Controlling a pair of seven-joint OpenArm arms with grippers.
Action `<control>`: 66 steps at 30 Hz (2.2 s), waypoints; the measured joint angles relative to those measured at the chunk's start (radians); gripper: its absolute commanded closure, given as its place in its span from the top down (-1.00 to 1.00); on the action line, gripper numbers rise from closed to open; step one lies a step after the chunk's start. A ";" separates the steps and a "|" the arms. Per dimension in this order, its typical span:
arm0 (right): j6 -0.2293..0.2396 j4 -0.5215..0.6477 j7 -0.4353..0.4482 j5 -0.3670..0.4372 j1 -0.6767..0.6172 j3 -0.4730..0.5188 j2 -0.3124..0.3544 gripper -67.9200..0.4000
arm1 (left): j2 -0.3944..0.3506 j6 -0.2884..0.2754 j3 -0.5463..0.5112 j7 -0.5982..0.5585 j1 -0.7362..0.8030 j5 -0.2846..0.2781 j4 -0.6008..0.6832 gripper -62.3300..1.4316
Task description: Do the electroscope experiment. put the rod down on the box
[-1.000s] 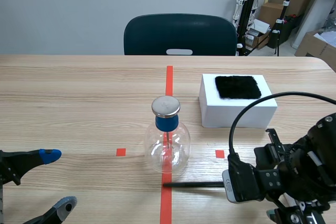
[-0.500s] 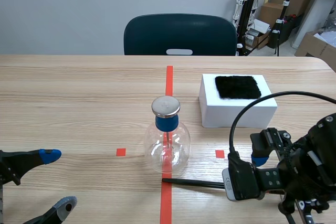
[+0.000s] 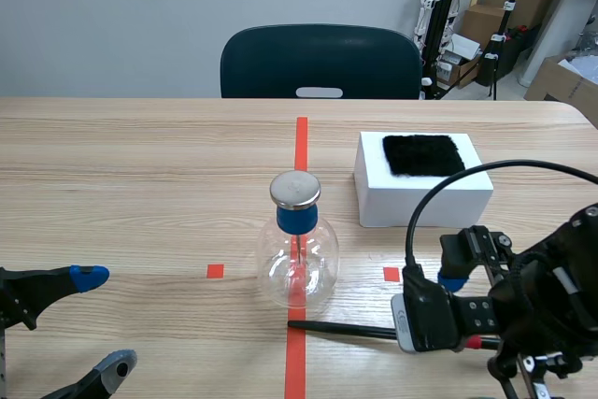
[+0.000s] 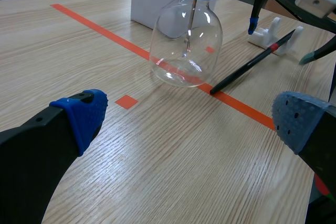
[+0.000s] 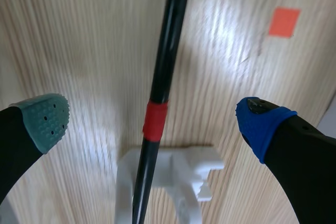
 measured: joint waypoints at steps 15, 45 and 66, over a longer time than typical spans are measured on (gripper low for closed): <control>-0.251 0.032 0.650 0.102 -0.204 0.205 0.189 1.00 | 0.000 0.000 0.000 0.000 0.000 0.000 0.000 1.00; -0.317 0.032 1.137 0.100 -0.670 0.678 0.038 1.00 | 0.000 0.000 0.000 0.000 0.000 0.000 0.000 1.00; -0.317 0.032 1.138 0.100 -0.669 0.678 0.039 1.00 | 0.000 0.000 0.000 0.000 0.000 0.000 0.000 1.00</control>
